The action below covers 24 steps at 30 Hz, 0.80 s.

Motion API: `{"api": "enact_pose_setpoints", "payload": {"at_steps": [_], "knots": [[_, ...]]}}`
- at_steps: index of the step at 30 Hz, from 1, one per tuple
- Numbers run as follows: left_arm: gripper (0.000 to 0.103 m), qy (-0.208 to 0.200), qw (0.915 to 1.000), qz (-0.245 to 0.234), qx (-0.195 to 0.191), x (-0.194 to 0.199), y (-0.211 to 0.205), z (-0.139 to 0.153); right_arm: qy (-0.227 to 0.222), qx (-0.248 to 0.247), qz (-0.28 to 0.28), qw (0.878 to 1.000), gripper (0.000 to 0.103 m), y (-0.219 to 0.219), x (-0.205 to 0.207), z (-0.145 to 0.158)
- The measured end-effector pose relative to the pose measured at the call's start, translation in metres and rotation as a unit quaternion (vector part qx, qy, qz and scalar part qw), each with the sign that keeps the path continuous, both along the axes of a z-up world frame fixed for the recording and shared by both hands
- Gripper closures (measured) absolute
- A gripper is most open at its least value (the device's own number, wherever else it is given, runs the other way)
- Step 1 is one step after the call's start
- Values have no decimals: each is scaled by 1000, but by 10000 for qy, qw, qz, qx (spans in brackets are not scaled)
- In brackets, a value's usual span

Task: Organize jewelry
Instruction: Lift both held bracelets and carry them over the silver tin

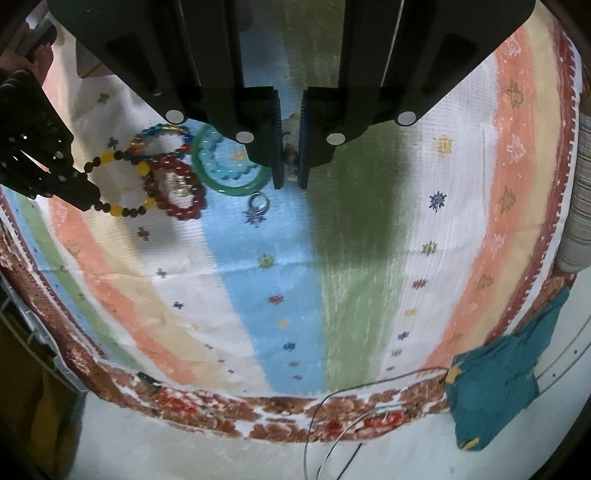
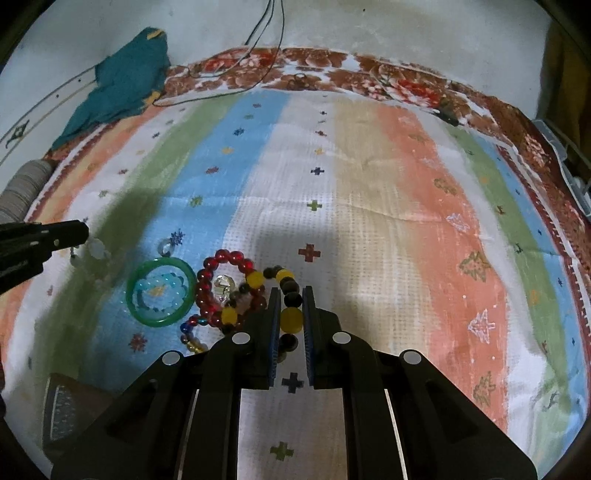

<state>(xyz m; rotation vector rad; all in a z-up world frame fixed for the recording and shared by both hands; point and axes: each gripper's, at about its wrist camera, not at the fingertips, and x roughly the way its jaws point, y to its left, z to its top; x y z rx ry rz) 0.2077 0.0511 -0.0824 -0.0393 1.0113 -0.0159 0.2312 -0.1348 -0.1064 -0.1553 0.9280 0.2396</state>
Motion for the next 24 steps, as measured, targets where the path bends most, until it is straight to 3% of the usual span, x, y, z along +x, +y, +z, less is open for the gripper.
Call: {"api": "enact_pose_setpoints", "payload": {"at_steps": [9,24], "knots": [[96,-483,9985,-241,24,-20,-21,31,-283,91,-25,9996,91,-7,-20,28],[97,-857,9955,-408,-71,-49,-30,56,-678,138,210,9974,91,0,-53,51]]}}
